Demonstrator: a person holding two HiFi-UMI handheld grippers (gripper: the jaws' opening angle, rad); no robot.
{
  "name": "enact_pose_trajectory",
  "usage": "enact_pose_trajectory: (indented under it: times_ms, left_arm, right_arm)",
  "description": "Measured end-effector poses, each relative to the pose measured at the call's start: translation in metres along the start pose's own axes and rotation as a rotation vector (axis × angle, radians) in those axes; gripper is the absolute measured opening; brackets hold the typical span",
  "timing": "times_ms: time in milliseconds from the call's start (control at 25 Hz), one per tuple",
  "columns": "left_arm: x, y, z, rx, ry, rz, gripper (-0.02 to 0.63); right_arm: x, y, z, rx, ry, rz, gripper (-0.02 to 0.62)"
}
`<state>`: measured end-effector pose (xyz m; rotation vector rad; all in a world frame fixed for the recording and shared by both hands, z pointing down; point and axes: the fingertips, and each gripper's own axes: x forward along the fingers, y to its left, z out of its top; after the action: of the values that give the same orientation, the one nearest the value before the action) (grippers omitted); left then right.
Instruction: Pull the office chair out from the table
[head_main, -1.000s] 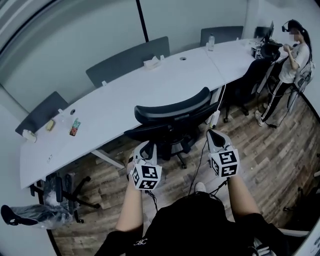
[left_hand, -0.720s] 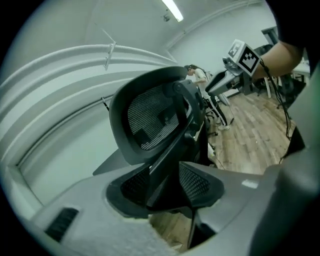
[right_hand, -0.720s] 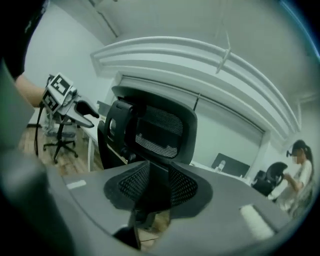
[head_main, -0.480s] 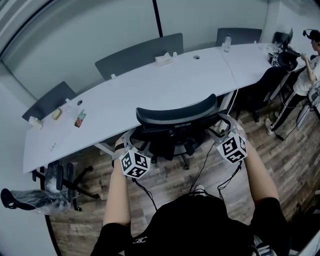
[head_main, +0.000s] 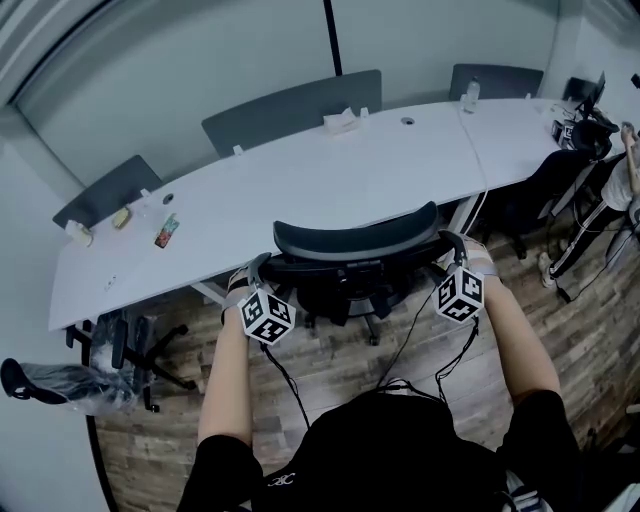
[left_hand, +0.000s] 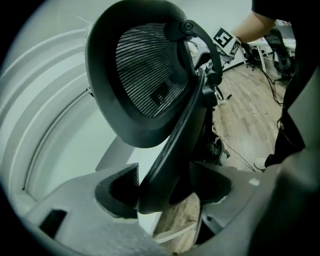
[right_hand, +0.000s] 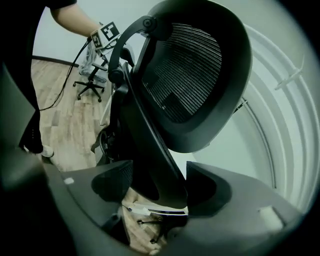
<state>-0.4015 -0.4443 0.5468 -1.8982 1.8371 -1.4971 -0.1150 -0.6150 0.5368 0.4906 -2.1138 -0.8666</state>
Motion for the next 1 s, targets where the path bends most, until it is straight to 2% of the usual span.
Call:
enact_pose_trajectory:
  times_ms: [40,160,240,640,1000]
  left_arm:
    - [0.002,0.002,0.0,0.004,0.007,0.016,0.304]
    - [0.006,0.003,0.002,0.005,0.014,0.02,0.295]
    - [0.006,0.002,0.001,0.001,0.018,0.0,0.291]
    - [0.001,-0.011,0.007,-0.052,0.087,0.001,0.287]
    - [-0.021,-0.031,0.006,-0.092,0.13,0.005,0.287]
  right_arm:
    - [0.002,-0.003,-0.002,-0.009,0.003,-0.021,0.337]
    - [0.005,-0.011,-0.003,-0.025,-0.003,-0.069,0.282]
    - [0.006,-0.012,-0.002,-0.034,-0.016,-0.073,0.275]
    - [0.001,-0.013,-0.013,-0.037,-0.046,-0.085,0.267]
    - [-0.019,-0.002,-0.015,-0.06,-0.113,-0.045,0.262]
